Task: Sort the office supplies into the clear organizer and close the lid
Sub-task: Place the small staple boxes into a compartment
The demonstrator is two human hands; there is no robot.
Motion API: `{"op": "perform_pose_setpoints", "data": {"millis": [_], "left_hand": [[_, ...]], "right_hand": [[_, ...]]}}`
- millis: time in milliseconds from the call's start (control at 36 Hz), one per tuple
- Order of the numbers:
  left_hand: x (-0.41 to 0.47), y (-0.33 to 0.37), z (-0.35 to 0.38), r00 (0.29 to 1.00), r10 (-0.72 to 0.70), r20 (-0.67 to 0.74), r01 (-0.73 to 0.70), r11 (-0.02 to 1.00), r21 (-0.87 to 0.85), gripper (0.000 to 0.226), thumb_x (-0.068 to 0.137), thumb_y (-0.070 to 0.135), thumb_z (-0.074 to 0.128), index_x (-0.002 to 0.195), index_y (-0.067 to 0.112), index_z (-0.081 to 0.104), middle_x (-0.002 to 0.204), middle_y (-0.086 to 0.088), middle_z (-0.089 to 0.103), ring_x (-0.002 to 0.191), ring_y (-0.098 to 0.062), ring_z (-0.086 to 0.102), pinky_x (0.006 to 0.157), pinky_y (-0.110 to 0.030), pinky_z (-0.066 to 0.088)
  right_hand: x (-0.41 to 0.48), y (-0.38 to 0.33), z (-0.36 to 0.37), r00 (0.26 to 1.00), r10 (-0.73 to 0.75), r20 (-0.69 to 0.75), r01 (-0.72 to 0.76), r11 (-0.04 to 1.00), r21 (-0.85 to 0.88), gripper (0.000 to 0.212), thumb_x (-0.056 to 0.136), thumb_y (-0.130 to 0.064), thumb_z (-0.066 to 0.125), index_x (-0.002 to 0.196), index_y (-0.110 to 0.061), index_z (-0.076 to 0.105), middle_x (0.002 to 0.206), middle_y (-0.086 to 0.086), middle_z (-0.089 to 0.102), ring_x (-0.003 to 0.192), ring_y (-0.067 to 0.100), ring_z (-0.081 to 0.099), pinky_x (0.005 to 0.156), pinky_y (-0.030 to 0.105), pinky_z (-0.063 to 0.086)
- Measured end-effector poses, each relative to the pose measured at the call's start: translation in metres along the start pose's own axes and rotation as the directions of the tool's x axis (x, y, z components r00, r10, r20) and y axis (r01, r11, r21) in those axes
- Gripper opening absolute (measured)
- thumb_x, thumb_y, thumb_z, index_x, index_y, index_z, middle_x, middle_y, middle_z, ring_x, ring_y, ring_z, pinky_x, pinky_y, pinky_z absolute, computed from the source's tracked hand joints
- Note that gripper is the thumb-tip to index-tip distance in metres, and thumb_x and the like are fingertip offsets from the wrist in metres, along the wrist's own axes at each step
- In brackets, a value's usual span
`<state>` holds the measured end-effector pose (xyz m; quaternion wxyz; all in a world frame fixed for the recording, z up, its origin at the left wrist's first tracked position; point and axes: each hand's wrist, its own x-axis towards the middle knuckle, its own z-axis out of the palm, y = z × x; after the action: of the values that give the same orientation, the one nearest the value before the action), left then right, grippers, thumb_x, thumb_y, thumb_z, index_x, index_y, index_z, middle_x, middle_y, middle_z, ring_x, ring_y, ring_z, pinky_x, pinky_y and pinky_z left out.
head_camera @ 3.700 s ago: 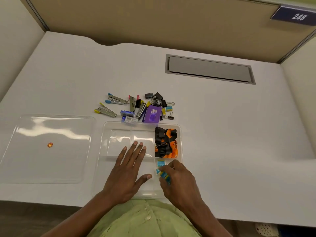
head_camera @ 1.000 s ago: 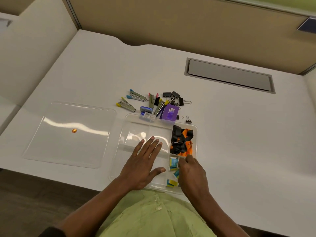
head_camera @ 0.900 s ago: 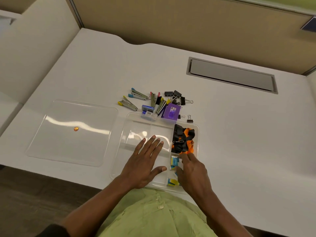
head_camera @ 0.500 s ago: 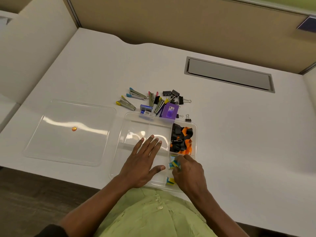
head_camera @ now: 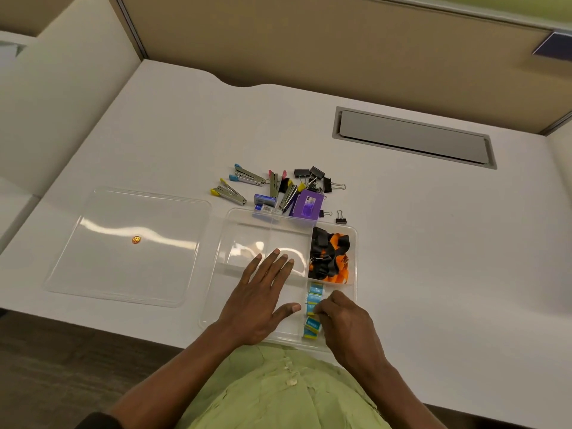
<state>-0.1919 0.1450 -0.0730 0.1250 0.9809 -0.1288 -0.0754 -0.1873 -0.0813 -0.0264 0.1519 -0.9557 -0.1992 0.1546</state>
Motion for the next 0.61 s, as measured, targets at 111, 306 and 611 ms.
{"op": "perform_pose_setpoints", "data": {"millis": [111, 306, 611], "left_hand": [[0.0, 0.001, 0.002, 0.999, -0.012, -0.03, 0.012, 1.0, 0.001, 0.085, 0.103, 0.076, 0.024, 0.168, 0.022, 0.016, 0.176, 0.0, 0.006, 0.162, -0.014, -0.009, 0.13, -0.039, -0.009], [0.0, 0.0, 0.001, 0.999, 0.016, -0.034, -0.016, 1.0, 0.01, 0.085, 0.104, 0.075, 0.024, 0.168, 0.019, 0.016, 0.176, -0.001, 0.007, 0.163, -0.015, -0.005, 0.131, -0.04, -0.007], [-0.001, 0.0, 0.002, 1.0, 0.014, -0.019, -0.014, 1.0, -0.005, 0.086, 0.103, 0.076, 0.02, 0.168, 0.02, 0.014, 0.176, 0.0, 0.004, 0.163, -0.014, -0.009, 0.131, -0.042, -0.006]], "right_hand": [[-0.007, 0.0, 0.002, 0.998, -0.053, 0.018, 0.053, 0.998, -0.018, 0.031, 0.068, -0.024, 0.093, 0.094, -0.017, 0.078, 0.094, -0.003, 0.068, 0.082, 0.012, 0.069, 0.065, 0.028, 0.064], [-0.003, -0.005, 0.013, 0.998, -0.035, 0.057, 0.04, 0.995, -0.088, 0.024, 0.079, -0.022, 0.084, 0.101, -0.019, 0.075, 0.096, 0.0, 0.065, 0.086, 0.02, 0.068, 0.066, 0.035, 0.061], [-0.004, -0.009, 0.013, 0.997, -0.003, 0.072, 0.009, 0.996, -0.089, 0.022, 0.078, -0.025, 0.086, 0.095, -0.017, 0.074, 0.094, 0.002, 0.069, 0.082, 0.022, 0.073, 0.071, 0.038, 0.065]]}}
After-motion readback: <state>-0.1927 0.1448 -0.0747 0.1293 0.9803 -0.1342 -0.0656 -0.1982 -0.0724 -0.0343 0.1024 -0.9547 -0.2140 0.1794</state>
